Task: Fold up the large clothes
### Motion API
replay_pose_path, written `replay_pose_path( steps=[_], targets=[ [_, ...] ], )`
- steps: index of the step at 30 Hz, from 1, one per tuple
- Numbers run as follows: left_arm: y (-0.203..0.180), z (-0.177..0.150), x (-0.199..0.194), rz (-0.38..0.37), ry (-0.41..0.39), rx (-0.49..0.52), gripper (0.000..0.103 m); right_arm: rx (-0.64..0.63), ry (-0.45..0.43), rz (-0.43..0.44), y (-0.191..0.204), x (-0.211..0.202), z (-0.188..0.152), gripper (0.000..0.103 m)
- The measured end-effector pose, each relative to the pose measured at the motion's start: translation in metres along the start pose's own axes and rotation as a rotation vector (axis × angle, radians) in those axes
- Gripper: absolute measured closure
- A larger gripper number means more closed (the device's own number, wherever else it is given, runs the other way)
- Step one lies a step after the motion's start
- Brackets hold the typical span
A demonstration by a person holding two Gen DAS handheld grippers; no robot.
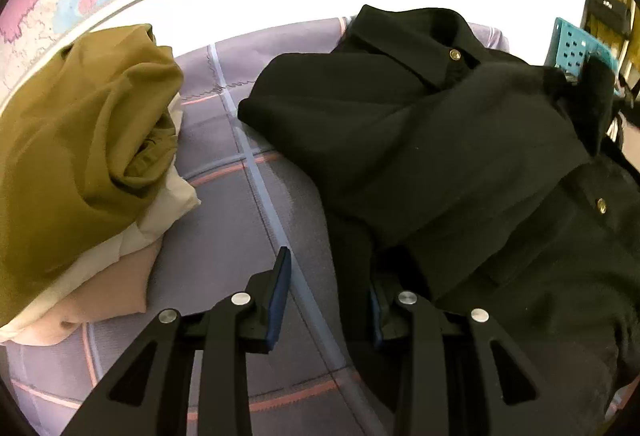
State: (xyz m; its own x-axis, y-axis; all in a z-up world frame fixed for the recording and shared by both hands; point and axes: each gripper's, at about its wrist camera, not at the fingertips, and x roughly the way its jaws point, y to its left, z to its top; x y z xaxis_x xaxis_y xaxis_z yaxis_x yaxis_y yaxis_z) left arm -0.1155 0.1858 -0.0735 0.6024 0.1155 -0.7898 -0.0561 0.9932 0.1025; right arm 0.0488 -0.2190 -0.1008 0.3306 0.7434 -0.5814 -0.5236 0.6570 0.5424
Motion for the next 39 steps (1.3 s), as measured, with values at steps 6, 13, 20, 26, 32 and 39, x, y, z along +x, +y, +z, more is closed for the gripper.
replay_pose_path(
  steps=[6, 13, 20, 26, 32, 39],
  targets=[
    [-0.004, 0.010, -0.046, -0.056, -0.121, 0.018, 0.056, -0.043, -0.106, -0.049, 0.013, -0.026, 0.002, 0.020],
    [-0.040, 0.022, -0.033, -0.048, -0.106, 0.112, 0.054, -0.119, 0.016, -0.064, 0.027, 0.033, 0.015, 0.039],
    [-0.024, 0.017, -0.003, 0.029, -0.035, 0.038, 0.065, -0.240, -0.139, 0.004, 0.070, 0.020, 0.065, 0.094],
    [-0.001, 0.000, -0.001, 0.057, 0.009, -0.041, 0.066, -0.227, -0.009, -0.032, 0.046, 0.046, 0.063, 0.088],
    [0.010, -0.014, -0.023, -0.089, -0.008, -0.111, 0.047, -0.071, 0.008, -0.069, 0.003, 0.019, 0.034, 0.034],
    [0.008, -0.046, -0.054, -0.351, -0.010, -0.174, 0.029, 0.002, 0.053, -0.015, -0.020, -0.045, -0.033, 0.019]
  ],
)
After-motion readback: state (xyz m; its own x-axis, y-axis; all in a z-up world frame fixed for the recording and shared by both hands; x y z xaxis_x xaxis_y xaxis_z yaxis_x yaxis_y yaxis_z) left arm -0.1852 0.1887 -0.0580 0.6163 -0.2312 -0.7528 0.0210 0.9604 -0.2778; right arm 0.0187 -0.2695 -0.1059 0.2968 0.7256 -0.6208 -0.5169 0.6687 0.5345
